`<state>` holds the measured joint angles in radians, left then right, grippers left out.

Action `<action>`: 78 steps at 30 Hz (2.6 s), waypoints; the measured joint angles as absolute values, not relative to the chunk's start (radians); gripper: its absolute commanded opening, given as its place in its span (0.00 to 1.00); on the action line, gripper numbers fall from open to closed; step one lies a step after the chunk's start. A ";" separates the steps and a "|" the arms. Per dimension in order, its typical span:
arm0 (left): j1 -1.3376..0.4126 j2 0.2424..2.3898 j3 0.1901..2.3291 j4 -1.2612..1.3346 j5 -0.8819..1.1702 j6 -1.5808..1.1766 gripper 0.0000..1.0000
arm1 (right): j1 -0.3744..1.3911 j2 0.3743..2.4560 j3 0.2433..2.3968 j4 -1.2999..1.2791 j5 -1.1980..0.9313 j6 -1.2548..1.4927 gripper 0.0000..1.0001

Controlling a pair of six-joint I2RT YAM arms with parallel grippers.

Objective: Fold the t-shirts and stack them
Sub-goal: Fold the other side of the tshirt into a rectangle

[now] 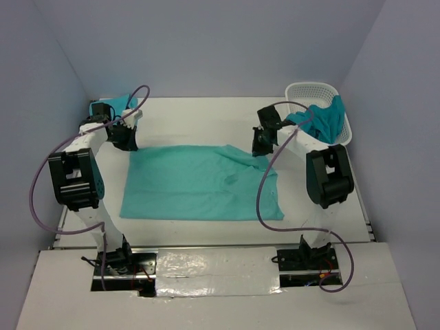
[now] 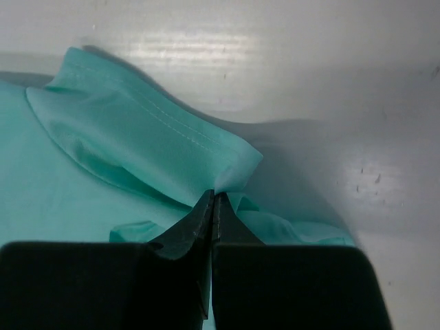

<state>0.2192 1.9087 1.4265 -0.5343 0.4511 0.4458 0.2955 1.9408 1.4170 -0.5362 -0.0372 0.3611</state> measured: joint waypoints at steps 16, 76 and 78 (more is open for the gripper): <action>0.220 1.627 1.231 -0.679 0.419 0.737 0.00 | 0.368 1.496 1.063 -0.437 -0.034 0.404 0.00; 0.189 1.771 1.132 -0.590 0.267 0.674 0.11 | 0.663 1.739 0.991 -0.332 -0.191 0.531 0.12; 0.190 1.758 1.143 -0.604 0.287 0.672 0.28 | 0.659 1.726 1.021 -0.368 -0.181 0.527 0.40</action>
